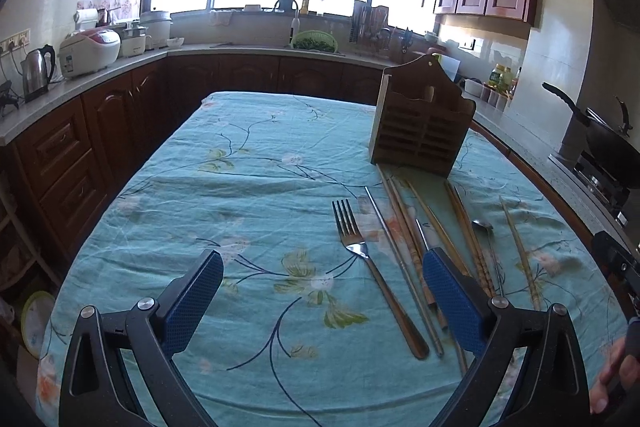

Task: Organize utensils
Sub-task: 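Close the right tool on the silver spoon while the left tool grasps the silver fork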

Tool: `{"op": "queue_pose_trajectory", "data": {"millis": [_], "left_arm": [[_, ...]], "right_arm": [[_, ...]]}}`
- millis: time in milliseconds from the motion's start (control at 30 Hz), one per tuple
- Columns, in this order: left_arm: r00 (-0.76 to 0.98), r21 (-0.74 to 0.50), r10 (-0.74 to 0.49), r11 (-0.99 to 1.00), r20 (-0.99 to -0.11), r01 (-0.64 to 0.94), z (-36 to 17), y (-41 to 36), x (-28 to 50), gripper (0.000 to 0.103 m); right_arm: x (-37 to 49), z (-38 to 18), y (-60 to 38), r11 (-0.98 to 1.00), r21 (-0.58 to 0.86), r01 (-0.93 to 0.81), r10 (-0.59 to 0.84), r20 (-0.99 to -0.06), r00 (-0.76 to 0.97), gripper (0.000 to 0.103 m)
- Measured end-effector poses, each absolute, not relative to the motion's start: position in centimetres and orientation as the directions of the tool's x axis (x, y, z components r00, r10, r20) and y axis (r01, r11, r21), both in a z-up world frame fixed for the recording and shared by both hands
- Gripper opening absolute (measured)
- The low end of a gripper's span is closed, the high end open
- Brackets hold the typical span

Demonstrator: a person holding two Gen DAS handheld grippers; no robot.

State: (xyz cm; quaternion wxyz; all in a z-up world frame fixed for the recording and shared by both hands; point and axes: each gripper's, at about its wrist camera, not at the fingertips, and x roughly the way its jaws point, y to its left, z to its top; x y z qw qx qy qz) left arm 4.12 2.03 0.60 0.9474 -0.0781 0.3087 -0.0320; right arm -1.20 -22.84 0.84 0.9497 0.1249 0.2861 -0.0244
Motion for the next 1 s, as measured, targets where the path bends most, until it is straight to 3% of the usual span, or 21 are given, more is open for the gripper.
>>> {"op": "queue_pose_trajectory", "data": {"millis": [233,533,733,967,1000], "left_arm": [[0.707,-0.189,-0.168,0.981,-0.687,0.05,0.2,2.4,10.6,0.079],[0.613,-0.201,-0.231,0.972,-0.756,0.119,-0.9,2.6,18.9,0.064],[0.555,-0.229,-0.272,0.962,-0.786,0.147,-2.7,2.7,22.6,0.057],[0.539,-0.236,-0.291,0.957,-0.79,0.171,-4.5,2.0,25.1,0.047],[0.538,-0.242,-0.299,0.954,-0.788,0.176,-4.6,2.0,25.3,0.038]], "right_arm": [[2.5,-1.2,-24.7,0.933,0.333,0.14,0.113,-0.637,0.763,0.062],[7.6,-3.8,-26.1,0.901,0.402,0.165,0.201,-0.722,0.662,0.04],[10.1,-6.4,-26.7,0.889,0.413,0.199,0.243,-0.793,0.559,0.034],[11.5,-8.1,-26.9,0.879,0.432,0.201,0.28,-0.809,0.516,0.033],[11.7,-8.1,-26.9,0.875,0.442,0.2,0.289,-0.806,0.517,0.032]]}}
